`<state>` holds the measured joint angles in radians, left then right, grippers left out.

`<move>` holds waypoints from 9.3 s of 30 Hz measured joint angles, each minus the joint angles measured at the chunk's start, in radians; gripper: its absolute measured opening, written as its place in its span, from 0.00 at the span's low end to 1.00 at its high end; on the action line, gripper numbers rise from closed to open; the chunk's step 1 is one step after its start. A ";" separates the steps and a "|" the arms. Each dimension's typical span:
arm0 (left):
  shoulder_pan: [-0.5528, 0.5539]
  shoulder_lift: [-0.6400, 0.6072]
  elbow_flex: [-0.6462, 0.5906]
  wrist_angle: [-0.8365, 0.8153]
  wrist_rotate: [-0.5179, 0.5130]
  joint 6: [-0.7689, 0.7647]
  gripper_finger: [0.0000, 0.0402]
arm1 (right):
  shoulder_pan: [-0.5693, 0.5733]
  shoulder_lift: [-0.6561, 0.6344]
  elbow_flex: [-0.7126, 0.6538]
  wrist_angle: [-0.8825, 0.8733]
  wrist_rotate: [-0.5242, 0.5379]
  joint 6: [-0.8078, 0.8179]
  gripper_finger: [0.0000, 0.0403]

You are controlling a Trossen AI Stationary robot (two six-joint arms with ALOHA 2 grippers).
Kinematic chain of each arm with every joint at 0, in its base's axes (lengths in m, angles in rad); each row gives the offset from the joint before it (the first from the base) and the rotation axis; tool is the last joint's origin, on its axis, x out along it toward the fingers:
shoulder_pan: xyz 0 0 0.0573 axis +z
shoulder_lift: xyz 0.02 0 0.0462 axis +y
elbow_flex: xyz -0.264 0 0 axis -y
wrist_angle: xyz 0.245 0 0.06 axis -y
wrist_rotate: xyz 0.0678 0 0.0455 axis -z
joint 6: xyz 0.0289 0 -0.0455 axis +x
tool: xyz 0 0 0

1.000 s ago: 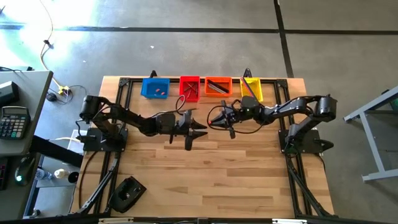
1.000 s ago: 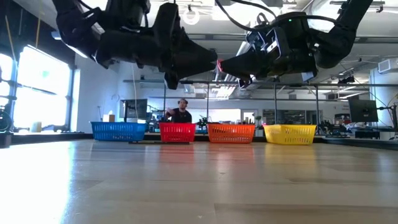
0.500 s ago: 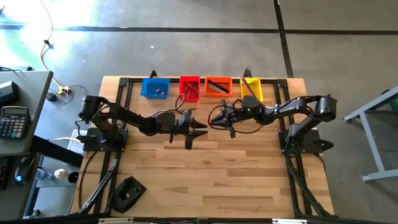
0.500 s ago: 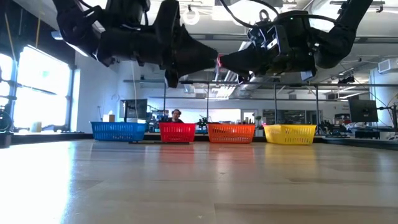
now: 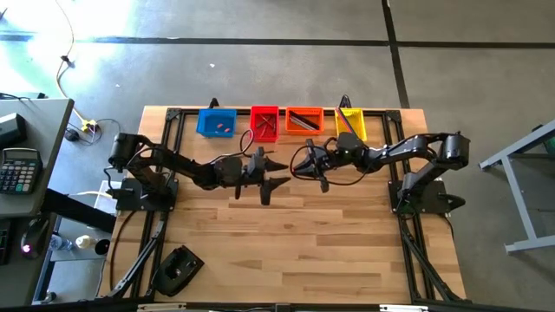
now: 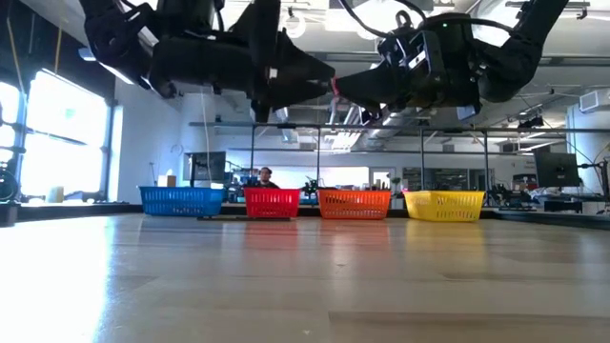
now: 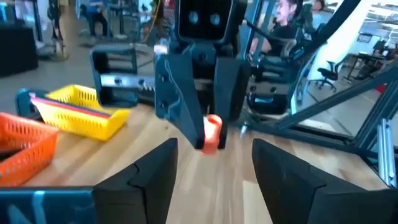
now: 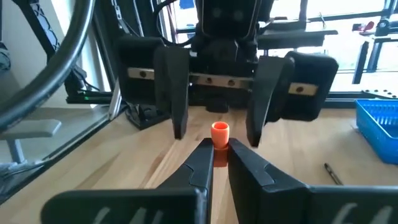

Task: Sort crayons/erasers/pens/pencils in bins
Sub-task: Put the orange eraser into the blue bin, then put the dark blue colored pencil into the yellow bin

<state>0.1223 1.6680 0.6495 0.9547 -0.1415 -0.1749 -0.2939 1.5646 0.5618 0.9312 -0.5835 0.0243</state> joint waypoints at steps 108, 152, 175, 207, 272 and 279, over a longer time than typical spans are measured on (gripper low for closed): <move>0.439 -0.419 0.051 -0.990 -0.317 -0.112 0.00 | 0.052 0.000 0.035 -0.100 0.058 -0.094 0.03; 0.742 -0.118 0.051 -0.882 -0.148 -0.085 0.26 | 0.052 0.000 0.034 -0.099 0.057 -0.112 0.00; 0.508 -0.304 0.051 -1.048 0.138 0.273 0.02 | 0.052 0.000 0.034 -0.104 0.057 -0.137 0.00; 0.394 -0.267 -0.032 -1.028 0.265 0.283 0.03 | 0.052 0.000 0.034 -0.104 0.057 -0.136 0.00; 0.344 -0.158 -0.024 -1.217 0.351 0.068 0.03 | 0.019 0.000 0.034 -0.162 0.056 -0.128 0.00; 0.282 -0.161 -0.092 -1.079 0.346 -0.071 0.03 | -0.001 0.000 0.033 -0.205 0.051 -0.129 0.00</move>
<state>0.4039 1.5070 0.5577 -0.1239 0.2043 -0.2459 -0.2951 1.5650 0.5953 0.7260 -0.5321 -0.1051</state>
